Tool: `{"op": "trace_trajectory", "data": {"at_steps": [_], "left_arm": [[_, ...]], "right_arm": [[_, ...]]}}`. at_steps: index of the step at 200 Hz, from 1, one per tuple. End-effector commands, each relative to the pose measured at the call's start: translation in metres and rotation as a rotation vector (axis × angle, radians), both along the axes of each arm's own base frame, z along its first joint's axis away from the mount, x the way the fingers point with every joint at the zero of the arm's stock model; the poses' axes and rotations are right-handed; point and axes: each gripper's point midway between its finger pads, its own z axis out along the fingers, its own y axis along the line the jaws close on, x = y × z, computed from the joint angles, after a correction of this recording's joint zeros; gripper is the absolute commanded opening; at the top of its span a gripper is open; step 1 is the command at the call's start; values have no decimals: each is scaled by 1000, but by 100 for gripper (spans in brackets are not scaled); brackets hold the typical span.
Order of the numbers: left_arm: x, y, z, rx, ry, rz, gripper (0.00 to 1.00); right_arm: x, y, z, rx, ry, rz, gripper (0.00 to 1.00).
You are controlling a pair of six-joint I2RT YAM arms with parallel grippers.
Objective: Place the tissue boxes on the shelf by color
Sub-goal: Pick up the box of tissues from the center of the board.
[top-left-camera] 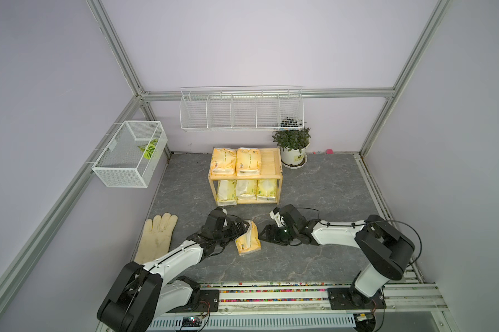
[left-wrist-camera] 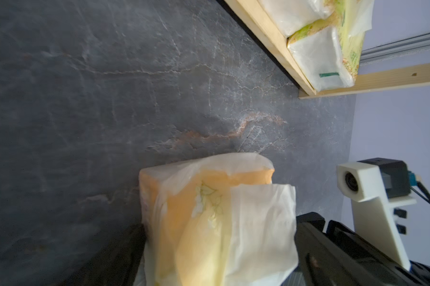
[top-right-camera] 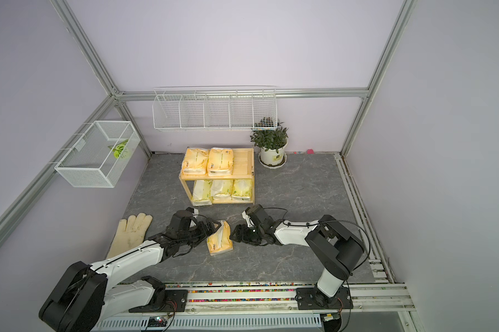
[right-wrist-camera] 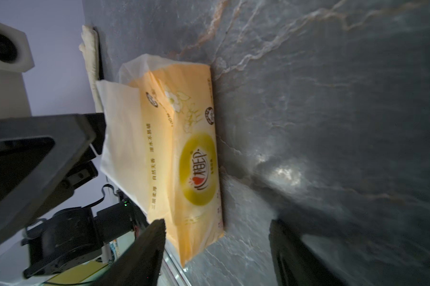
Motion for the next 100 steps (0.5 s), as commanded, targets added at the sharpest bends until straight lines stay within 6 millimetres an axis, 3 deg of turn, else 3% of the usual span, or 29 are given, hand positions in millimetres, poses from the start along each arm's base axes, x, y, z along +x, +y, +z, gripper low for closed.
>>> {"op": "trace_trajectory", "data": {"at_steps": [1,65,100], "left_arm": [[6,-3,2,-15,-27,5,100],[5,-15,-5,-24,-14,-14,100],[1,-18,-8,-22,-11,-23,100]], "right_arm": [[-1,8,-2,46,18,0,72],[-21,42,-19,115,92,50,71],[-20,52,-18,177,99,31,69]]}}
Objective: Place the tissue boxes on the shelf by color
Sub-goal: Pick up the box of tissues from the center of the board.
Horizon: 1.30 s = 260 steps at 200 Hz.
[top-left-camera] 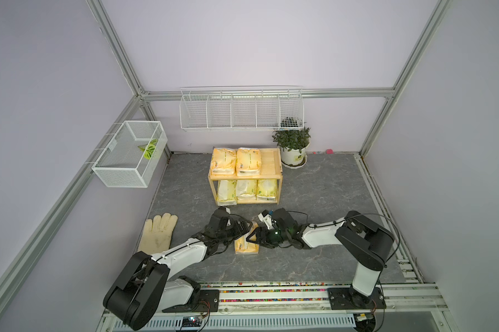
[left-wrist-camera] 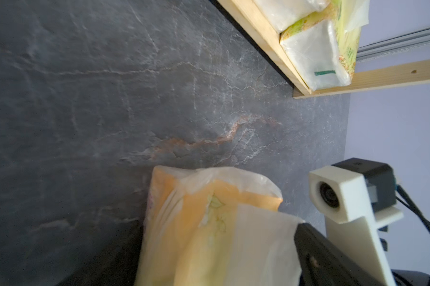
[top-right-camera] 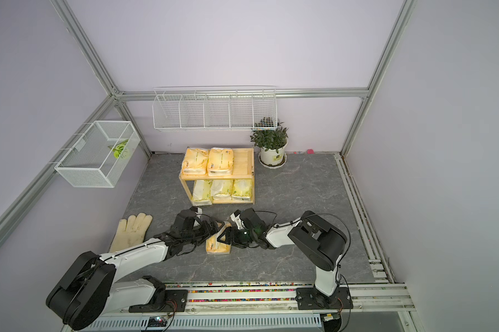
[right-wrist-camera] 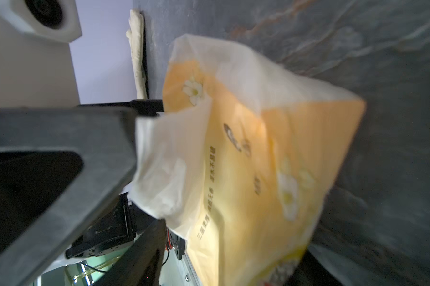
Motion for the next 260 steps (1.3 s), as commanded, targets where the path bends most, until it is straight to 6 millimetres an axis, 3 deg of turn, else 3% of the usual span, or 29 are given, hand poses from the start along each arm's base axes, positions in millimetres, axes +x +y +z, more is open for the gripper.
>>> {"op": "trace_trajectory", "data": {"at_steps": [1,29,57,94,125,185,260], "left_arm": [[-3,-3,-4,-2,4,-4,100],[-6,-3,-5,-6,3,1,100],[-4,-1,4,2,-14,4,100],[5,-2,28,20,-56,1,100],[15,0,54,56,-91,13,100],[39,13,134,176,-244,46,100],[49,18,223,156,-365,32,100]], "right_arm": [[-6,-1,-18,-10,67,-26,69],[-6,1,-17,14,72,-31,61],[-10,-4,-15,18,73,-37,45],[-14,-12,-6,38,62,-47,25],[-15,-16,10,67,45,-53,18],[-11,-28,65,106,-37,-52,18],[16,-76,160,103,-170,-117,17]]}}
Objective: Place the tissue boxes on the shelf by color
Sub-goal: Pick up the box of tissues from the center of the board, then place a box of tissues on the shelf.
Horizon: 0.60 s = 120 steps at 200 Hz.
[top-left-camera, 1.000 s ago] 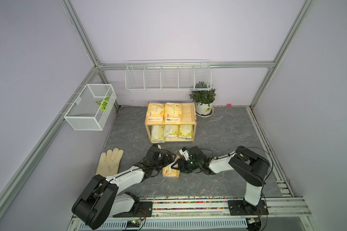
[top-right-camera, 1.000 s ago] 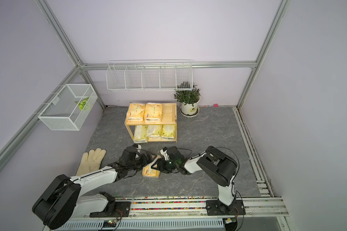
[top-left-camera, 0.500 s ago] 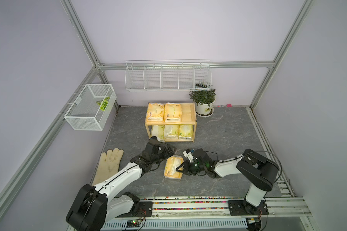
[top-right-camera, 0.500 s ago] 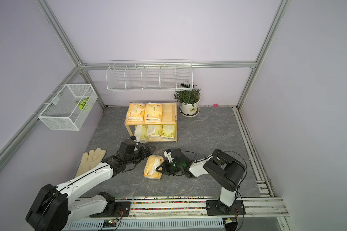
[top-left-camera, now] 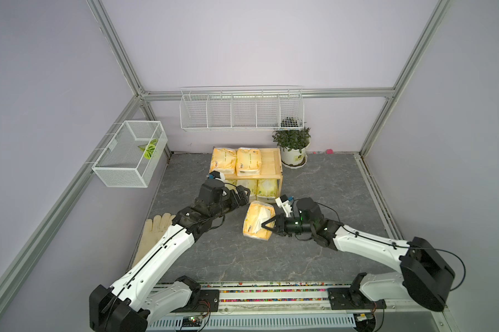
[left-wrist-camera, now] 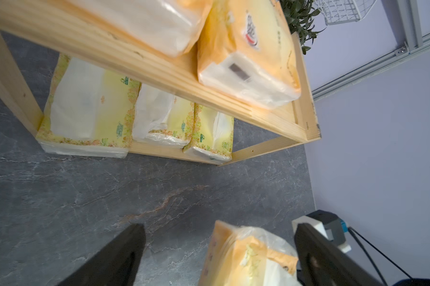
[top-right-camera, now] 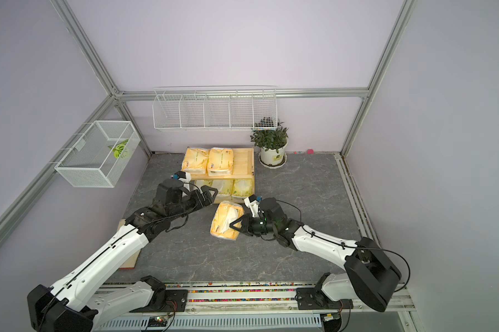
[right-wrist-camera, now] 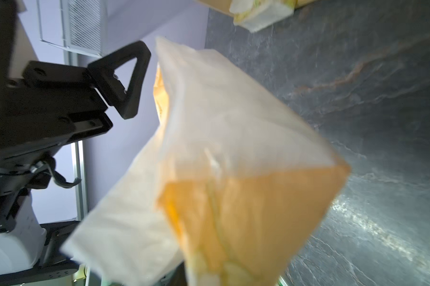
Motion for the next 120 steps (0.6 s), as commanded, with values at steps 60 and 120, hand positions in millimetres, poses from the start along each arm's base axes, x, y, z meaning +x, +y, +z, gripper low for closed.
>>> {"op": "trace_trajectory", "data": {"at_steps": [60,120], "left_arm": [[12,13,62,36,-74,-16,100],[17,13,74,49,-86,-39,100]], "right_arm": [[56,-70,103,-33,-140,-108,17],[126,-91,144,-12,-132,-140,17]]}}
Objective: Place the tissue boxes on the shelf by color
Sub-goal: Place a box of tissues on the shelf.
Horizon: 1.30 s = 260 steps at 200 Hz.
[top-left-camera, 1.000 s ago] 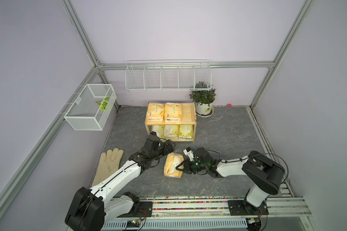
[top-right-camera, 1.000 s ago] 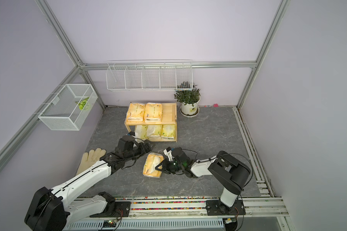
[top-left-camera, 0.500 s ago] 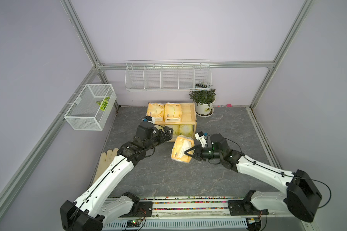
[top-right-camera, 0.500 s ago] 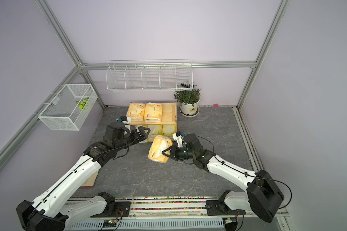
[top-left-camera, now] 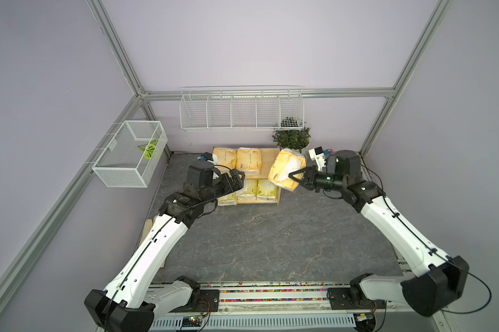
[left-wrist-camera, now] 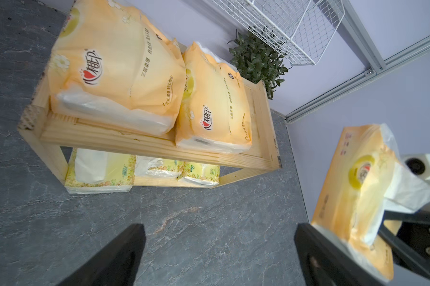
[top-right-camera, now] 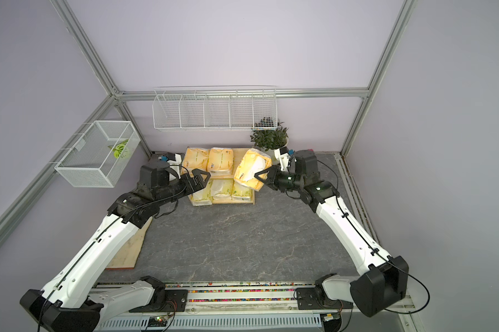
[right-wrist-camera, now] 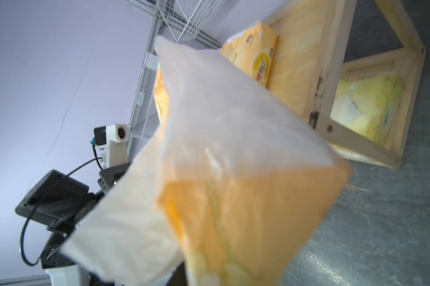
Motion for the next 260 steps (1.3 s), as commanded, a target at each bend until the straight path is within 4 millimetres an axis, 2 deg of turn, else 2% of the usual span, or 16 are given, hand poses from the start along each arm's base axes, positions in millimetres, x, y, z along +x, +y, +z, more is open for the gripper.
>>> {"op": "trace_trajectory", "data": {"at_steps": [1,28,86,125,186,231,260], "left_arm": [[-1,0,8,20,-12,-29,100],[0,1,9,28,-17,-33,100],[1,3,11,33,-26,-33,100],[1,4,13,30,-33,-33,100],[1,6,14,25,-37,-31,100],[-1,8,14,23,-39,-27,100],[-3,9,13,18,-39,-29,100]], "right_arm": [[11,-2,-4,-10,51,52,17],[36,-3,-1,-5,82,84,17],[70,2,-26,-90,141,109,18],[82,5,-35,-122,163,105,18],[89,24,-48,-197,181,135,18],[102,27,-55,-218,196,115,18],[108,29,-59,-243,205,110,24]]}}
